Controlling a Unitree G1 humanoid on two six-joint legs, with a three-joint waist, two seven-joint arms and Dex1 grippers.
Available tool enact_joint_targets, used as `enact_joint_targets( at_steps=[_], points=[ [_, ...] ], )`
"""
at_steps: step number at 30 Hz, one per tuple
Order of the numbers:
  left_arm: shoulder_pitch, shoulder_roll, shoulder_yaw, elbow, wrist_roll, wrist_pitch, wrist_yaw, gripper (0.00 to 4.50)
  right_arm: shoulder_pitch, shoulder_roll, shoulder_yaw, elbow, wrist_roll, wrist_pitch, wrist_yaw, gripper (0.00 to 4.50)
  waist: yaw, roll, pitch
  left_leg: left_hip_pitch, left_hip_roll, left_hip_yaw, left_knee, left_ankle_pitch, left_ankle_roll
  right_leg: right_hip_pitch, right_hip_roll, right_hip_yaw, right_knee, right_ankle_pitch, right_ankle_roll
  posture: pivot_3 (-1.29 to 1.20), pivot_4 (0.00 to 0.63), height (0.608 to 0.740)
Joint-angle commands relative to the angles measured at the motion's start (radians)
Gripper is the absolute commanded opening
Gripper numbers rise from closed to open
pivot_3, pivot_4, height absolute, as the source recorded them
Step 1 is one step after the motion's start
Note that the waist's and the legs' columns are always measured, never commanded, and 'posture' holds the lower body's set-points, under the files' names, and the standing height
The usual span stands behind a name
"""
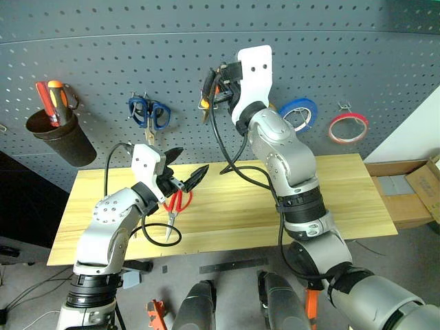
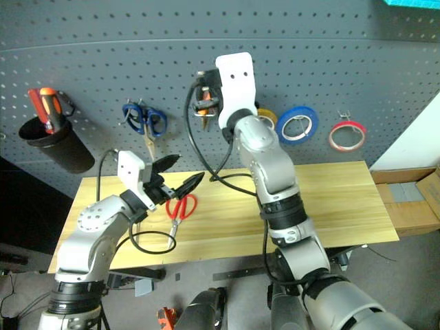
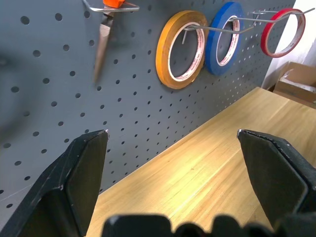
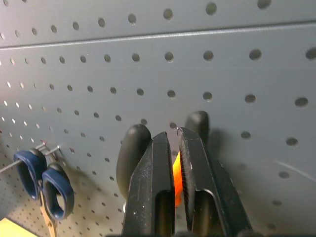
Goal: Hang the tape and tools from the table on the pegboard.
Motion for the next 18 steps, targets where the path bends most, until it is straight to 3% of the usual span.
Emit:
enact_joint_targets(
  at_steps=[1, 10, 14, 18],
  points=[
    [-0.009, -0.005, 0.011, -0.015, 0.002, -0.029, 0.001, 4.5, -0.029, 0.009, -0.017, -0.055, 0.018, -0.045, -0.002, 0.11, 0.0, 0.0, 0.0, 0.0, 0.0, 0.0, 0.0, 0.0, 0.0, 0.0, 0.0, 0.0, 0.0, 0.0, 0.0, 0.04, 0.241, 0.74],
    [-0.009, -0.018, 0.005, 0.006, 0.006, -0.04, 0.004, 4.5, -0.012, -0.017, -0.035, -0.175, 0.051, -0.017, 0.002, 0.11, -0.003, 0.0, 0.0, 0.0, 0.0, 0.0, 0.0, 0.0, 0.0, 0.0, 0.0, 0.0, 0.0, 0.0, 0.0, 0.01, 0.249, 0.74],
    [0.006, -0.023, 0.012, 0.007, 0.004, -0.024, 0.015, 4.5, 0.107, -0.103, -0.008, -0.342, 0.136, 0.095, 0.134, 0.11, 0.0, 0.0, 0.0, 0.0, 0.001, 0.0, 0.0, 0.0, 0.0, 0.0, 0.0, 0.0, 0.0, 0.0, 0.0, 0.01, 0.255, 0.74],
    [0.056, -0.008, 0.008, 0.016, 0.034, 0.044, 0.064, 4.5, 0.299, -0.279, 0.058, -0.568, 0.315, 0.326, 0.341, 0.11, -0.002, 0.0, 0.0, 0.0, 0.001, 0.0, 0.0, -0.001, 0.001, 0.001, -0.001, 0.0, -0.001, 0.0, 0.0, 0.0, 0.262, 0.74]
  ],
)
